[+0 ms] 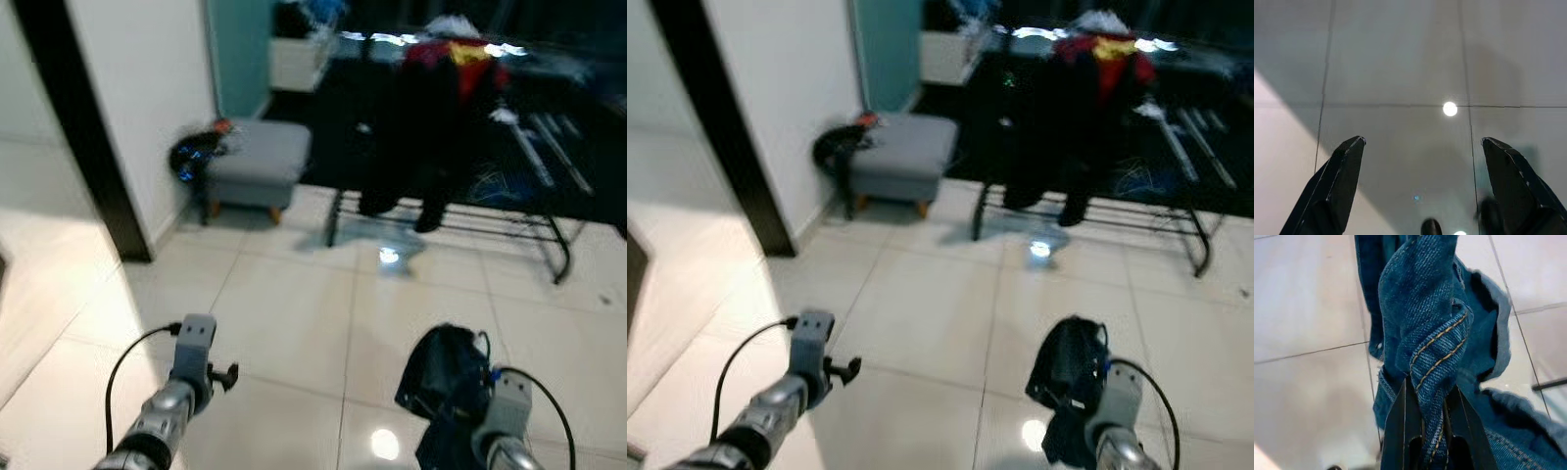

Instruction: Hang hanger

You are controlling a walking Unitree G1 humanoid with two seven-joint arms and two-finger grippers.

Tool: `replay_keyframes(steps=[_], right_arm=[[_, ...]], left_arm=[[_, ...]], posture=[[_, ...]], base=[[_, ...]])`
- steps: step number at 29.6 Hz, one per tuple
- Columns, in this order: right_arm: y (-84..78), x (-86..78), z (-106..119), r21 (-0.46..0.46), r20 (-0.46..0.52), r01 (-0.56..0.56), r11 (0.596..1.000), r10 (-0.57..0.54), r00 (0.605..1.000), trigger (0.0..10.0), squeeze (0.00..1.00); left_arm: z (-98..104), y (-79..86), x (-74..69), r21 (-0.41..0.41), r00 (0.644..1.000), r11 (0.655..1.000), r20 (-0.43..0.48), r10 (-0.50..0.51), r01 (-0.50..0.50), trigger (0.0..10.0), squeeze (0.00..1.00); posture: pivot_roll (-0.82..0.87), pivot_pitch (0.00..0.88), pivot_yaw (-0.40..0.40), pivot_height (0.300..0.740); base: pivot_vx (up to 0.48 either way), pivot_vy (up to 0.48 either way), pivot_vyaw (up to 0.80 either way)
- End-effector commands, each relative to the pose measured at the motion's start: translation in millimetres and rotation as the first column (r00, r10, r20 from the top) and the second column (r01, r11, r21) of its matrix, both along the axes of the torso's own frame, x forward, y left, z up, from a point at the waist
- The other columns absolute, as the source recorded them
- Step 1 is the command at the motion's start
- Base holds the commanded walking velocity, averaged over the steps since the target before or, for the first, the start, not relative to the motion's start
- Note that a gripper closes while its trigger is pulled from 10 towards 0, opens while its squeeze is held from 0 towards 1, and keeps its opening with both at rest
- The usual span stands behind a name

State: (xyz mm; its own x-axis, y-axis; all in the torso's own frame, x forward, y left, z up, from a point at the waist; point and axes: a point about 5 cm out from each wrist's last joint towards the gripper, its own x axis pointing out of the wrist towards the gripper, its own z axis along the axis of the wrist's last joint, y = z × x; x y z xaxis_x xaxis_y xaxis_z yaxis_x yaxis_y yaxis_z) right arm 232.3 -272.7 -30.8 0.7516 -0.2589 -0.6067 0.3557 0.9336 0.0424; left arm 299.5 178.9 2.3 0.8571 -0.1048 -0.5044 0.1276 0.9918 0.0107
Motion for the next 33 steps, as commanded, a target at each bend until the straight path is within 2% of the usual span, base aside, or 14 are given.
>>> replay_keyframes(steps=[1,24,33], right_arm=[[-2.2,-0.2,0.9,-0.001,0.012,0.019,1.000,-0.019,1.000,10.0,0.00],[-2.4,3.1,3.7,-0.009,0.032,0.010,1.000,-0.010,0.999,10.0,0.00],[0.7,4.6,3.9,-0.035,0.028,-0.032,0.999,0.033,0.999,10.0,0.00]], left_arm=[[-3.6,-2.4,-2.6,0.002,1.000,1.000,-0.017,-0.011,0.011,10.0,0.00],[-4.4,-2.5,-3.0,0.010,0.999,1.000,-0.023,-0.024,0.025,10.0,0.00],[-5.7,-3.4,-4.0,0.016,0.999,0.999,-0.029,-0.028,0.029,10.0,0.00]], posture=[[-0.03,0.056,-0.004,0.740],[-0.03,0.063,-0.002,0.740],[-0.03,0.059,-0.003,0.740]], base=[[0.480,0.000,-0.80],[0.476,0.000,-0.80],[0.472,0.000,0.00]])
